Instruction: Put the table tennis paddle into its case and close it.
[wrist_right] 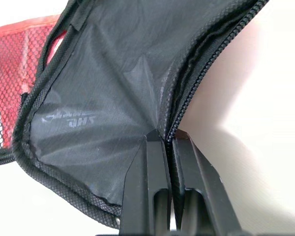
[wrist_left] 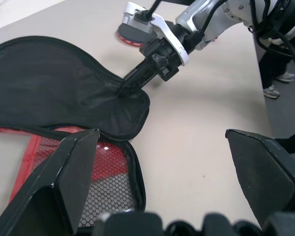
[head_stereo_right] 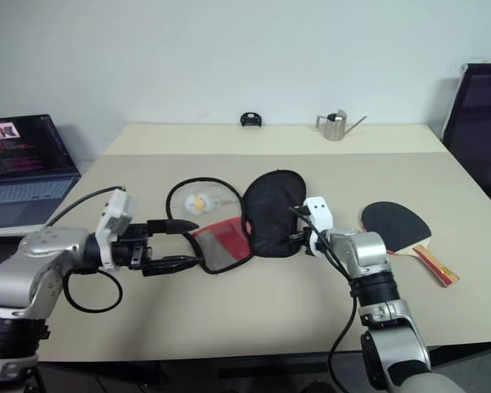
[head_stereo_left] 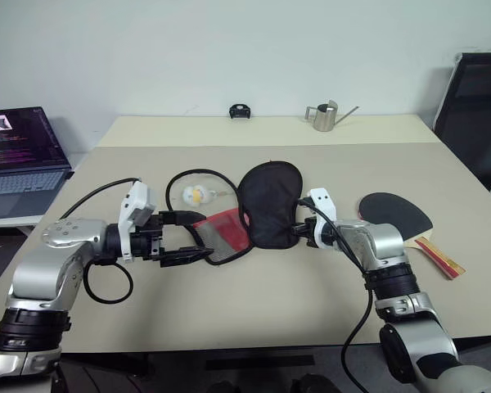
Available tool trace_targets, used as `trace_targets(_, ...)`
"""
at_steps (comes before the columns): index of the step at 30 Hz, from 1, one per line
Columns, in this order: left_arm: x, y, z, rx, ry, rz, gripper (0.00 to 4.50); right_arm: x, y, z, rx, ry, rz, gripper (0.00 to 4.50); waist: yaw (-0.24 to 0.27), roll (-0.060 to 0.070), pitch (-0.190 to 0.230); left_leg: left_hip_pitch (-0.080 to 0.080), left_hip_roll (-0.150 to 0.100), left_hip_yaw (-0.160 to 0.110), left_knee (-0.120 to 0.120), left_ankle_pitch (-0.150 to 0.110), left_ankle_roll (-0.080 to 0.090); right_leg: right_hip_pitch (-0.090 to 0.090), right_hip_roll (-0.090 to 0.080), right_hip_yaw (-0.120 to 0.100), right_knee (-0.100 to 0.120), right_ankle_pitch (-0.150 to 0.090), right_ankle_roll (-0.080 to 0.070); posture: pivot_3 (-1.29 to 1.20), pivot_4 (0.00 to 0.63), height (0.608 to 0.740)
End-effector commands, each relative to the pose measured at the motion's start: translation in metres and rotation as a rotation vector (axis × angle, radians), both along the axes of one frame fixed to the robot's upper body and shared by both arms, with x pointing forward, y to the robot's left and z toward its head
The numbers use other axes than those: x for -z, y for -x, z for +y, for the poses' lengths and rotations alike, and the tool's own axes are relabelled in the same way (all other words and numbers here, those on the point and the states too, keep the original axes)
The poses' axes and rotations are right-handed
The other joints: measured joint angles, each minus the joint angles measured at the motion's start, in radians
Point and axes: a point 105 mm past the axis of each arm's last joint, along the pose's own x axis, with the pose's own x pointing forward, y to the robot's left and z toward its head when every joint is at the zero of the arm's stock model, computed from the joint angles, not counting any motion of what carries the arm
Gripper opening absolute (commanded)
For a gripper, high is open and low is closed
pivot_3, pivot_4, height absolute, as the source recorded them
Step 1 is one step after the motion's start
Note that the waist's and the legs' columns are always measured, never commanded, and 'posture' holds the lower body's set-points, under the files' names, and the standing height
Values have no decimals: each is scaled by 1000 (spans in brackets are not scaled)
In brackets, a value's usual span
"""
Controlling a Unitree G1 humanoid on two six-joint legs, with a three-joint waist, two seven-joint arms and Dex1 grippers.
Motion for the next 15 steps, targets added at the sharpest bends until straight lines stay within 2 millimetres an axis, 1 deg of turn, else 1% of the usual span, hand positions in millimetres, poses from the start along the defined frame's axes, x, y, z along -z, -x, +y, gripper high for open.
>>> trace_targets(1,-12,0,-7,41,11,-38,4500,-13,-1,-13,48,-5,-38,24,0,0,0,0,0,0,0,0,0,0,0,0,0,0,0,0,150,740)
trace_targets(10,-13,-2,-21,87,20,-38,4500,-17,-1,-31,71,15,-33,24,0,0,0,0,0,0,0,0,0,0,0,0,0,0,0,0,150,740)
trace_targets(15,-14,-2,-26,106,21,-38,4500,-20,-3,-48,69,54,-28,24,2,0,0,0,0,0,0,0,0,0,0,0,0,0,0,0,150,740)
